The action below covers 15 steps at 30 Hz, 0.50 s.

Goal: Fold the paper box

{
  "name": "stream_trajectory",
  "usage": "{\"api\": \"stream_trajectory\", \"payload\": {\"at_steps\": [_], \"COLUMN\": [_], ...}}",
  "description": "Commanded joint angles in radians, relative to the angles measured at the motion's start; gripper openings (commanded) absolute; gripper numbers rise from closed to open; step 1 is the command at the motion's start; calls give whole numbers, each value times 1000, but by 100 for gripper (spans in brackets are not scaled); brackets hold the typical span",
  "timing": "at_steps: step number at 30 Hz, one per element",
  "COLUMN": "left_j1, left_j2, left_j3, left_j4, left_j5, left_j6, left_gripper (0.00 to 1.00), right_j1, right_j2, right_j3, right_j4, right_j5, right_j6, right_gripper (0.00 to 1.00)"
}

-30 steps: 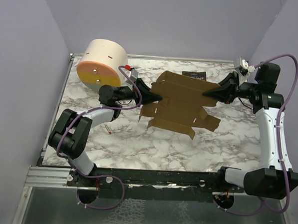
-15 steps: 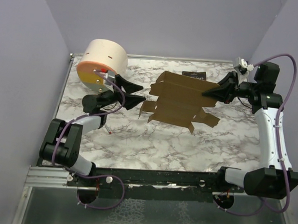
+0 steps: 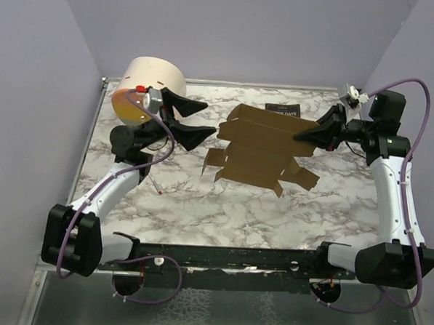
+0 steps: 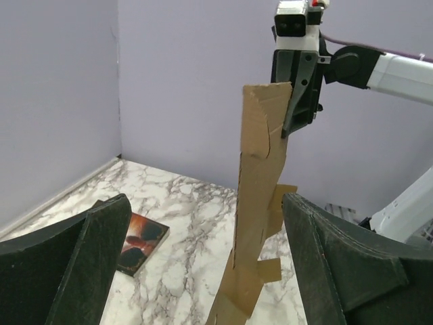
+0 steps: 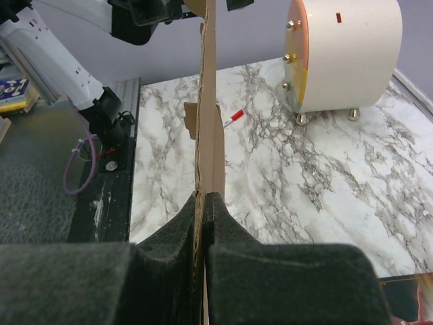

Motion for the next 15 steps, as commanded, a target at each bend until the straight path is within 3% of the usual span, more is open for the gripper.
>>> {"api": "stream_trajectory", "payload": {"at_steps": [1,7,12,15], "left_j1": [-112,-148,-177,-201], "left_j2": [-51,16,80,102], "left_j3": [127,227,284,290], "left_j4": [-506,-639,-627,-605], "left_j5": [-64,-73,-1,18], "left_j6": [365,423,387,368], "left_gripper": [98,92,68,63], "right_j1": [7,8,8,8], "right_j2": [8,9,12,19], "right_j3": [-4,1,-1,1], "right_j4": [15,13,14,15], "right_j5": [-7,-10,-5,-2], "right_j6": [1,2,2,2], "right_gripper": [1,1,1,1]}}
